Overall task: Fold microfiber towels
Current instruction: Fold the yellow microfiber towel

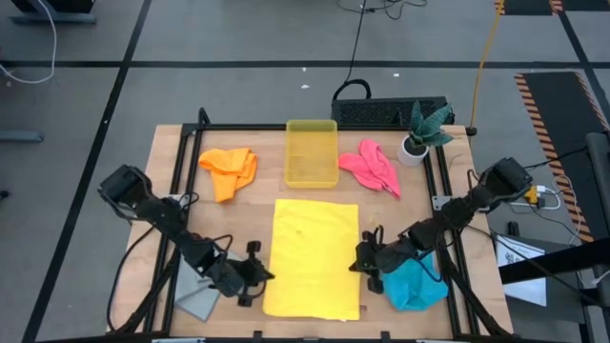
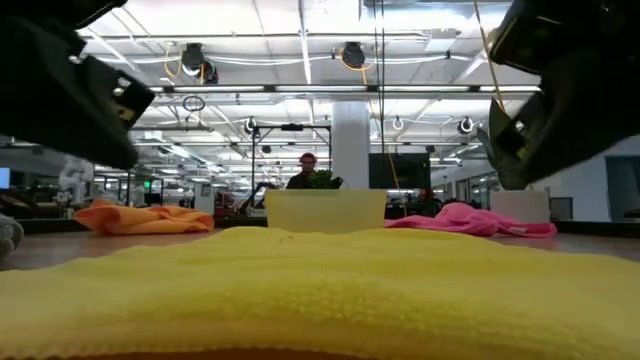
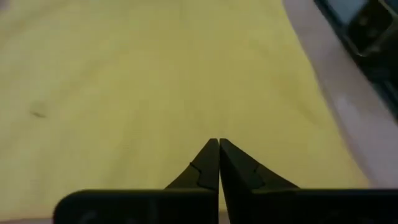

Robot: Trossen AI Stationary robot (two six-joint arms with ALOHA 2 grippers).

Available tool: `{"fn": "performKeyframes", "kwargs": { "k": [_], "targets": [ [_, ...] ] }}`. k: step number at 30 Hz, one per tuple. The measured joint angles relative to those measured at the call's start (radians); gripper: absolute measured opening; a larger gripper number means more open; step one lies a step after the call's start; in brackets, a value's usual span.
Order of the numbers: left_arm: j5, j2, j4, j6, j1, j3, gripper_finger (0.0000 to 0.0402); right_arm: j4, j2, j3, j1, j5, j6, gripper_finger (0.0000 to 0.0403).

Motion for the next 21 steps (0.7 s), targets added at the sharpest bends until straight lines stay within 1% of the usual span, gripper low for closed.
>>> {"fn": "performKeyframes", "kwargs": {
  "k": [3, 5, 7, 10, 13, 17, 18, 21],
  "targets": [
    [-0.146, 0.004, -0.008, 0.018, 0.036, 0.0, 0.0005, -0.006, -0.006, 0.0, -0.025, 0.069, -0.044, 0.0],
    [-0.24, 0.004, -0.007, -0.003, 0.081, 0.0, 0.0014, -0.023, -0.005, -0.008, -0.05, 0.107, -0.085, 0.0],
    [-0.299, 0.004, -0.004, -0.03, 0.129, 0.0, 0.0026, -0.015, -0.005, -0.018, -0.087, 0.127, -0.111, 0.0001],
    [-0.306, 0.004, -0.02, -0.064, 0.209, 0.0, 0.0049, -0.023, -0.005, -0.047, -0.154, 0.128, -0.112, 0.0011],
    [-0.268, 0.004, -0.062, -0.103, 0.293, 0.0, 0.008, -0.033, -0.006, -0.07, -0.209, 0.125, -0.11, 0.0033],
    [-0.255, 0.004, -0.143, -0.263, 0.403, 0.0, 0.0125, -0.046, -0.019, -0.107, -0.272, 0.092, -0.095, 0.0074],
    [-0.255, 0.004, -0.167, -0.293, 0.428, 0.0, 0.0135, -0.042, -0.028, -0.115, -0.288, 0.074, -0.095, 0.0086],
    [-0.252, 0.004, -0.212, -0.35, 0.497, 0.0, 0.0159, -0.042, -0.084, -0.147, -0.322, 0.074, -0.091, 0.0121]
  ]
}}
